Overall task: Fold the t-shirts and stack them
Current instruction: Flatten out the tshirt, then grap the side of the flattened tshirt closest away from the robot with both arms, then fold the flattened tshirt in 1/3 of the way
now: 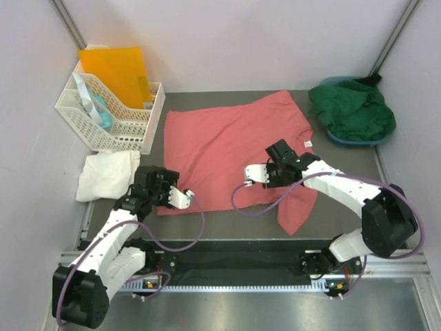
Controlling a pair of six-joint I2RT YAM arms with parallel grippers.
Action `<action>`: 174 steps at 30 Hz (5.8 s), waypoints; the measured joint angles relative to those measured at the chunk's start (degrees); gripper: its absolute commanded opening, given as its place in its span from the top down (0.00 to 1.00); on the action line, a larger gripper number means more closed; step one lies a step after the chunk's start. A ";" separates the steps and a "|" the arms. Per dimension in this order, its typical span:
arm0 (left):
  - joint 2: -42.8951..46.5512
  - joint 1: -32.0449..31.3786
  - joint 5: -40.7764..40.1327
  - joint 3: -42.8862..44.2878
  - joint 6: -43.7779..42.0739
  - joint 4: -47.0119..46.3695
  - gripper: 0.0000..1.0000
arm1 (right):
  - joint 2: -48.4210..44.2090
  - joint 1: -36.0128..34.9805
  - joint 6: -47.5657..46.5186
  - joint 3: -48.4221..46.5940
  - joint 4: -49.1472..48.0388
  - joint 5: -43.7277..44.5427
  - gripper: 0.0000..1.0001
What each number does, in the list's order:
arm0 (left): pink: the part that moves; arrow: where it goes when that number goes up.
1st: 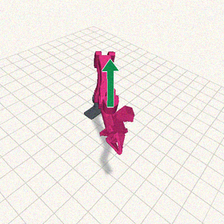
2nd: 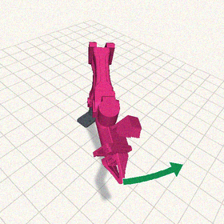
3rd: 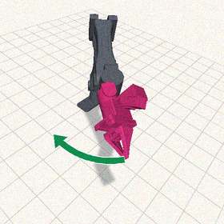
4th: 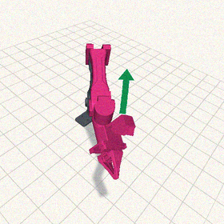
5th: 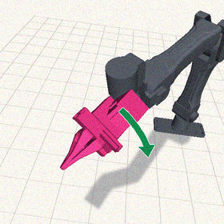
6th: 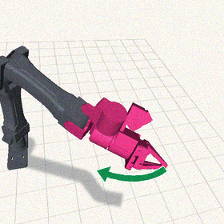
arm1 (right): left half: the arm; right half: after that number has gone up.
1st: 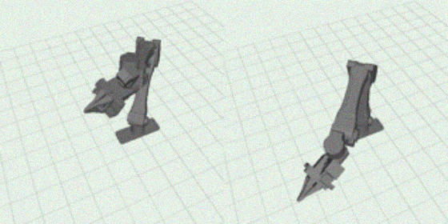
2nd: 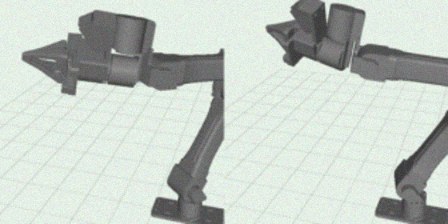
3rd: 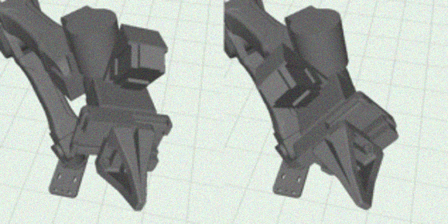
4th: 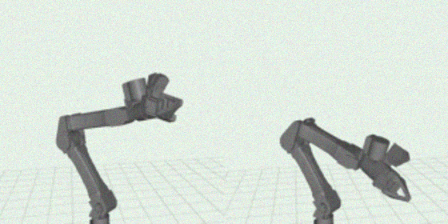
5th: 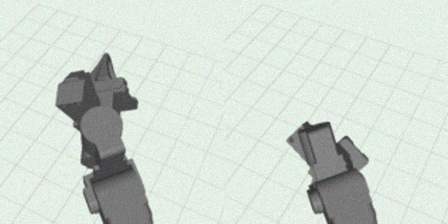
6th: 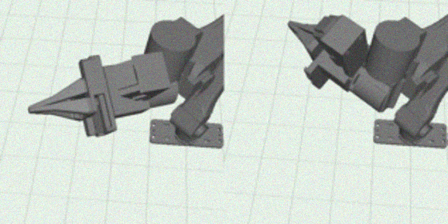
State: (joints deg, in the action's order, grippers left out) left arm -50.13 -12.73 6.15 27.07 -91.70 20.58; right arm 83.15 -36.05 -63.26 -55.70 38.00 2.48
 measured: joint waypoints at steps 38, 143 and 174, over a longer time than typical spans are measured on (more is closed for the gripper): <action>2.69 0.00 -0.02 0.76 -3.21 3.43 0.10 | -33.86 -11.08 -2.10 30.27 10.54 -12.94 0.54; -9.22 0.00 7.52 3.56 9.25 20.68 1.00 | -26.38 1.20 -4.24 7.26 10.82 6.45 1.00; -12.72 0.00 1.66 12.55 14.45 12.50 1.00 | -17.22 17.90 -13.86 4.96 -4.66 5.90 1.00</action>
State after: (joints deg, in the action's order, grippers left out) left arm -62.85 -12.73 7.81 39.62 -77.25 33.08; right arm 65.93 -18.15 -77.12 -50.74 33.34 8.38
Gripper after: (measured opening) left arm 0.012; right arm 0.009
